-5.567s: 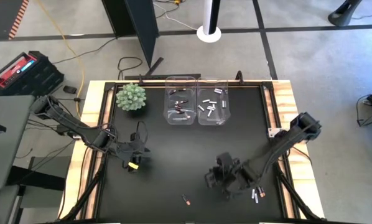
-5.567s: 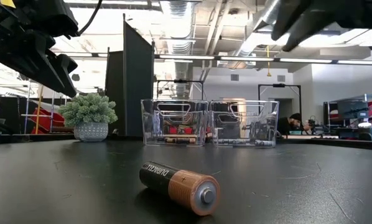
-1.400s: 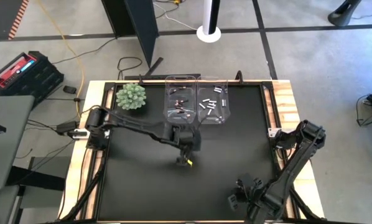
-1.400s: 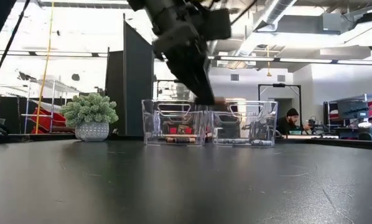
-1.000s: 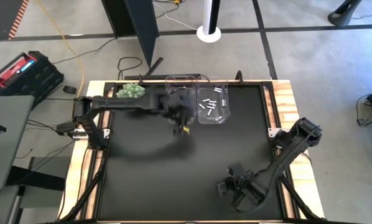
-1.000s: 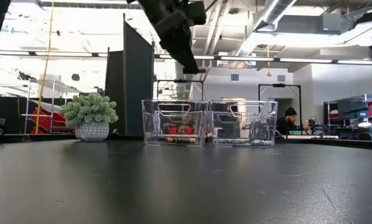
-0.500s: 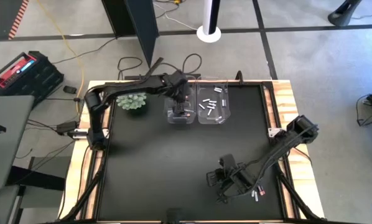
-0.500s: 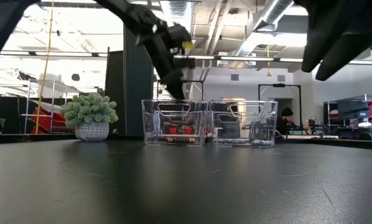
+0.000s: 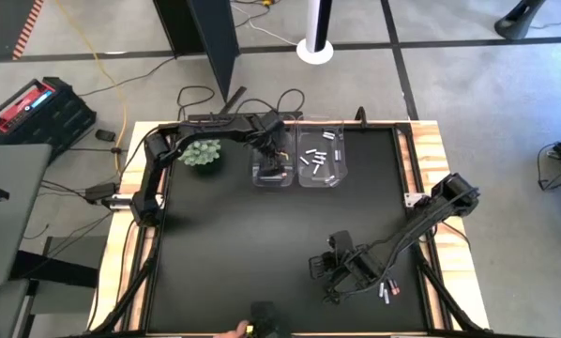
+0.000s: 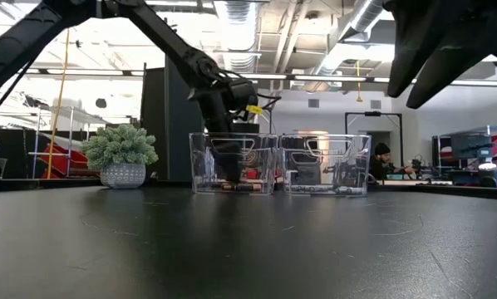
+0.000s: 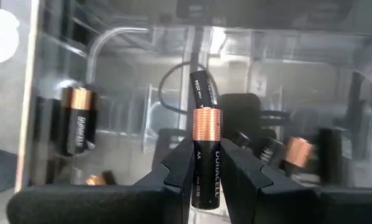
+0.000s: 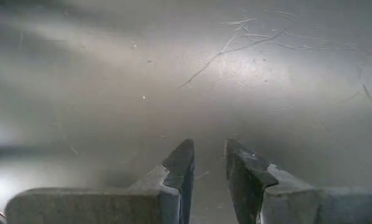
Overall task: Sort batteries
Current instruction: Put the large black battery into the left transparent bin, then put the white battery into the right transparent bin
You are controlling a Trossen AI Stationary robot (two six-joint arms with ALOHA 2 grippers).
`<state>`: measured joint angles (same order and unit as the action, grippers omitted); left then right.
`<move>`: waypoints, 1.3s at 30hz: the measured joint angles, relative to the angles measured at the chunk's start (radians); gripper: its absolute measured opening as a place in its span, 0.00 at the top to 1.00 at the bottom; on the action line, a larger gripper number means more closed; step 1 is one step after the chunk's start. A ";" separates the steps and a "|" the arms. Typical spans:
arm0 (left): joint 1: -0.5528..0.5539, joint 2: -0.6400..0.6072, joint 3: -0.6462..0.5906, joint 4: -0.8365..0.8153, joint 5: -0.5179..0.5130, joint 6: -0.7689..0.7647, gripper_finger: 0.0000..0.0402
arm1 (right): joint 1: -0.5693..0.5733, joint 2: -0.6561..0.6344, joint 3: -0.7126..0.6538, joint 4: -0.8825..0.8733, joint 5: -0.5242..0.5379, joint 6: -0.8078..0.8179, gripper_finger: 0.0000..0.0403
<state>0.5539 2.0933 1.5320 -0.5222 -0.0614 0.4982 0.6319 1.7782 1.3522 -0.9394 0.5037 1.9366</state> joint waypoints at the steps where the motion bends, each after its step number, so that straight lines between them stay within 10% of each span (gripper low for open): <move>1: 0.001 0.001 0.001 0.010 -0.001 0.002 0.85 | 0.000 0.000 0.000 0.001 0.000 0.000 0.74; 24: -0.001 -0.022 0.000 0.039 -0.042 -0.074 0.70 | 0.000 0.001 0.000 -0.017 0.000 0.001 0.74; 39: -0.015 -0.279 0.000 -0.122 -0.031 -0.387 0.70 | -0.007 0.001 0.000 -0.164 -0.005 -0.042 0.74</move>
<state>0.5387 1.8147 1.5322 -0.6438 -0.0921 0.1108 0.6250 1.7790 1.3525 -1.1032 0.4988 1.8949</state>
